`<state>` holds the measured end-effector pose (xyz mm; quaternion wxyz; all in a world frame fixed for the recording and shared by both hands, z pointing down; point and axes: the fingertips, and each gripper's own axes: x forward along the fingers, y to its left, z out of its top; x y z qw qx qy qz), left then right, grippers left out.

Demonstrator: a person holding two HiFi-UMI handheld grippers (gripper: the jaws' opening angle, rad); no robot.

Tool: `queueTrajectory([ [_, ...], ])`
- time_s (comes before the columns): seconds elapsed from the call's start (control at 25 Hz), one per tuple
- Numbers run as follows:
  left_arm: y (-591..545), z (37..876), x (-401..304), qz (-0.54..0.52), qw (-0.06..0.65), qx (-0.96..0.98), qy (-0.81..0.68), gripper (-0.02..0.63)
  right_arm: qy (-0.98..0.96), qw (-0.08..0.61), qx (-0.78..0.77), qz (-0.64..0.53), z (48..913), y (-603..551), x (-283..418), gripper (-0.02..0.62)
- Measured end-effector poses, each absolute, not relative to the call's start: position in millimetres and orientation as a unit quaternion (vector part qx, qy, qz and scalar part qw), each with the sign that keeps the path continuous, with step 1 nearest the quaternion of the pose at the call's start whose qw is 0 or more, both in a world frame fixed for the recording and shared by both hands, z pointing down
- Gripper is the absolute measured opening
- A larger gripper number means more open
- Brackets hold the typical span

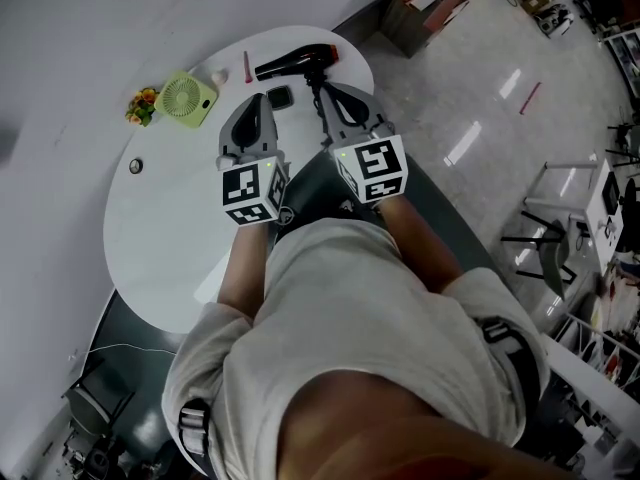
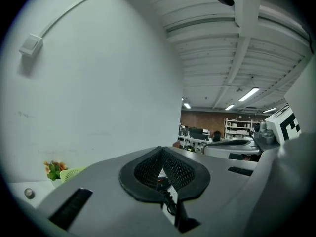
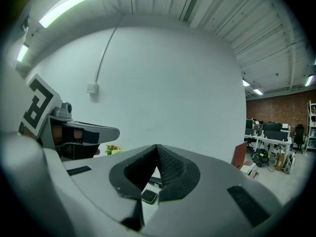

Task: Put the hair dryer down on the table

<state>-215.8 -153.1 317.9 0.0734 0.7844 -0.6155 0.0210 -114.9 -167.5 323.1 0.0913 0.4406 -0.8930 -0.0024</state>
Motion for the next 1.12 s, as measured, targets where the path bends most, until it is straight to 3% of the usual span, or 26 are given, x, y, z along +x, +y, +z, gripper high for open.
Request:
queueTrajectory([
  [0.32,-151.4,294.8,-215.6,0.020,0.038,0.784,-0.619,0.018,-0.884,0.077,0.461,-0.015,305.9,-172.3,-100.3,-0.002],
  [1.12,-153.4,295.8,-207.1,0.018,0.037,0.794,-0.607,0.018,-0.871,0.074,0.485,-0.010,307.3,-176.9,-76.5,-0.002],
])
